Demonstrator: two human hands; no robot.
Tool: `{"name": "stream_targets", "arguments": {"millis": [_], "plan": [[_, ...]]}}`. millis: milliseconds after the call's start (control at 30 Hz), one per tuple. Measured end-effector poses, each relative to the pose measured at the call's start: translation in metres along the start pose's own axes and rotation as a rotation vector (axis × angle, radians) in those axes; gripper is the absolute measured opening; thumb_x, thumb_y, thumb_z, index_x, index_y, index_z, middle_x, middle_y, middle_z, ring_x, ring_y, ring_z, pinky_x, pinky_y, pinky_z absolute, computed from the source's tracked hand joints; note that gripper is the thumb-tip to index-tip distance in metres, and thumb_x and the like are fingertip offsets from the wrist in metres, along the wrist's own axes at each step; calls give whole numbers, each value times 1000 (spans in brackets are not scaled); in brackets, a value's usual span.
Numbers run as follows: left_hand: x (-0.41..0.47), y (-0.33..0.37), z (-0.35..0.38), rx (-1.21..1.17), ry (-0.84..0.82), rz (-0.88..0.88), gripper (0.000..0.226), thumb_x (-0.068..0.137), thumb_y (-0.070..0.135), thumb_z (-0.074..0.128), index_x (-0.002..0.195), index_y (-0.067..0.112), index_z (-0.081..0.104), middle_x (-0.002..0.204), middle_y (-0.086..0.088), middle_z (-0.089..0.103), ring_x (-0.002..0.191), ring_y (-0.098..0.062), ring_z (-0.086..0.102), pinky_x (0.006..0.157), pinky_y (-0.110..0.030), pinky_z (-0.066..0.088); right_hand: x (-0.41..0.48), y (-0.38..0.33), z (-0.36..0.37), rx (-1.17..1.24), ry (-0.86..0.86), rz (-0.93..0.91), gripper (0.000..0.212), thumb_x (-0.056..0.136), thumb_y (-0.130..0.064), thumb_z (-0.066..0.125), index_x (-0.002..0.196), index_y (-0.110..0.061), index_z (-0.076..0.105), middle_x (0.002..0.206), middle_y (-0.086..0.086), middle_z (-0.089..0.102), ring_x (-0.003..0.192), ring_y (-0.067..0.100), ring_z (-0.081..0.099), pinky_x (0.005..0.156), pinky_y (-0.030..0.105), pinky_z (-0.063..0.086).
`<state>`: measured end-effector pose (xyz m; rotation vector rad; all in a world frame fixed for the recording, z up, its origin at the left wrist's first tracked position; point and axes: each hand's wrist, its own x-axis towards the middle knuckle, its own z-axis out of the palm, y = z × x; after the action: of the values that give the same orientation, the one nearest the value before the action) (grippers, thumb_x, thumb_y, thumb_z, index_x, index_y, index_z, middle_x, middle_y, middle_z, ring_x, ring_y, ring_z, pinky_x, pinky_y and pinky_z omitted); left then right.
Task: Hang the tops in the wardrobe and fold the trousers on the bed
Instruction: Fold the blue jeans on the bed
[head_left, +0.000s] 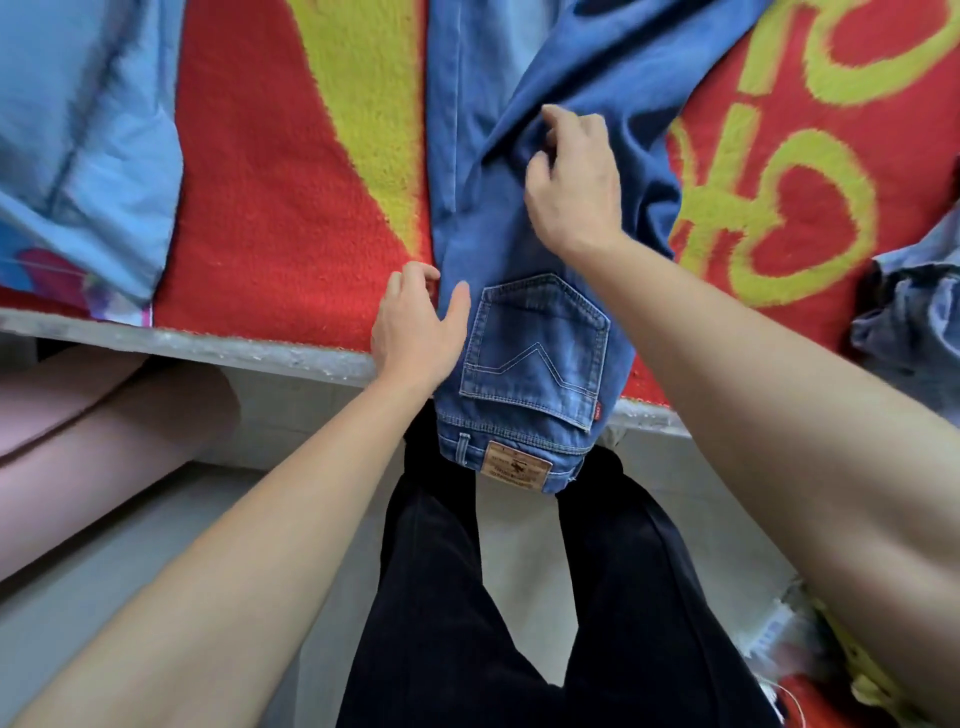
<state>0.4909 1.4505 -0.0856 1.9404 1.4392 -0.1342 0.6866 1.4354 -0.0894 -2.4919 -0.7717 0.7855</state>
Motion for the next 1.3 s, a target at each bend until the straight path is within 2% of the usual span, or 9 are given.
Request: {"name": "stream_targets", "arguments": {"millis": [67,133,267,500,700,800,933,1133,1300], "plan": [[26,12,4,30,-10,85,24,93,37,60,107,18,60,108,-7,61,96,-28,59,83,-38,44,7,7,-4,-4,-171,72,51,92,-6,45,143,-5,46,140,18,48,126,30,50,107,34,34],[49,23,6,146,-116,61,12,93,29,62,100,19,64,111,-8,65,103,-32,59,83,-36,42,12,7,-16,201,-290,197,51,90,3,41,140,-3,48,137,15,51,110,31,61,100,44,48],[68,37,-4,201,-282,-63,5,89,21,60,91,25,58,115,-7,66,110,-32,59,82,-32,41,26,-9,-53,652,-358,476,27,99,-1,41,108,-16,61,91,2,57,68,16,62,67,33,57],[70,64,-37,296,-256,119,37,92,31,58,124,15,50,125,-11,56,115,-35,55,89,-42,44,58,-9,-115,1083,77,569,18,100,-1,43,86,-11,51,90,8,57,77,19,67,63,22,58],[130,120,-6,214,-85,337,49,93,38,60,133,12,48,131,-8,56,122,-29,50,96,-42,40,126,15,-113,1022,150,641,12,100,-23,53,109,-17,49,96,-1,56,91,15,67,65,26,60],[143,133,27,386,-99,281,50,95,43,57,131,10,46,140,-9,48,128,-28,44,99,-40,38,153,28,-111,941,264,604,16,97,-34,57,89,-22,53,86,-5,61,76,13,66,58,25,58],[140,134,40,316,-126,145,59,97,35,58,147,14,37,161,-4,26,148,-19,22,112,-34,26,175,38,-122,757,421,390,14,91,-29,66,85,-21,56,96,3,68,92,25,69,84,40,57],[140,148,38,342,-139,60,63,94,35,63,146,13,36,158,-4,32,141,-25,35,106,-41,35,192,32,-134,1277,114,488,20,93,-19,68,101,-8,53,100,10,66,79,19,69,60,24,55],[146,145,26,326,-119,62,45,86,46,66,123,22,55,132,-2,60,117,-33,56,92,-40,42,202,25,-134,1010,97,466,21,91,-13,59,95,-18,38,99,7,66,62,13,67,60,24,56]]}}
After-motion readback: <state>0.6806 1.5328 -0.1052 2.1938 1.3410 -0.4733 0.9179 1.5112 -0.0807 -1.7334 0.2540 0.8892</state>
